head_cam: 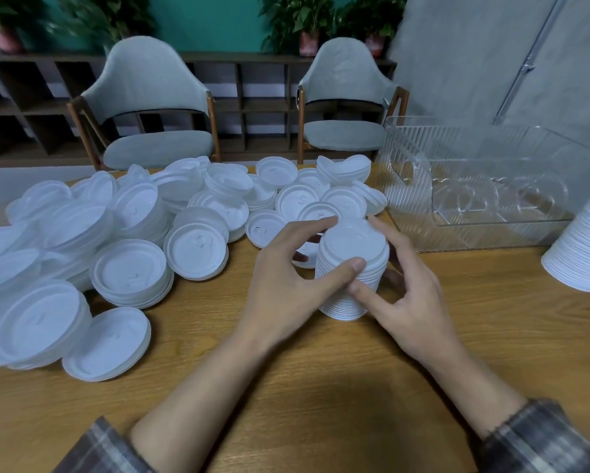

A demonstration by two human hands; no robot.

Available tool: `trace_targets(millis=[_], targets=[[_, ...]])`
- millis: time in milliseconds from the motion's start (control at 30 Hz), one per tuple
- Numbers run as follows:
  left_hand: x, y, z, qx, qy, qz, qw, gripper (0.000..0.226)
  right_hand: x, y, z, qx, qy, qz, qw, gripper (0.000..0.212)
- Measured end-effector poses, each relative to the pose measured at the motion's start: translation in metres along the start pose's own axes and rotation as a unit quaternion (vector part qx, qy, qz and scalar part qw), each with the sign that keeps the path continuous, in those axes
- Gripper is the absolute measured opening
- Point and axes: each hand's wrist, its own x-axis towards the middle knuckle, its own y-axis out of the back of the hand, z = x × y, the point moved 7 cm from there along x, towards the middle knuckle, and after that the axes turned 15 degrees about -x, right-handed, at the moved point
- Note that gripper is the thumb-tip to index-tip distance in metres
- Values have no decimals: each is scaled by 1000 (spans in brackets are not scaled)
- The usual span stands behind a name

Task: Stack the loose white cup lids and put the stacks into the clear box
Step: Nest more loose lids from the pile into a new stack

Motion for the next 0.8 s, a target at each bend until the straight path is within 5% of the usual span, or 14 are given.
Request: trace_targets(millis=[533, 667, 800], targets=[[4, 4, -13, -20, -4, -27, 999, 55, 0, -1, 1, -66, -9, -1, 998, 84], [9, 23, -27, 116, -15, 3, 993, 31, -1, 10, 11, -72, -42, 36, 996, 83], [12, 21, -51, 273, 2, -72, 959, 33, -1, 12, 14, -77, -57, 38, 995, 84]])
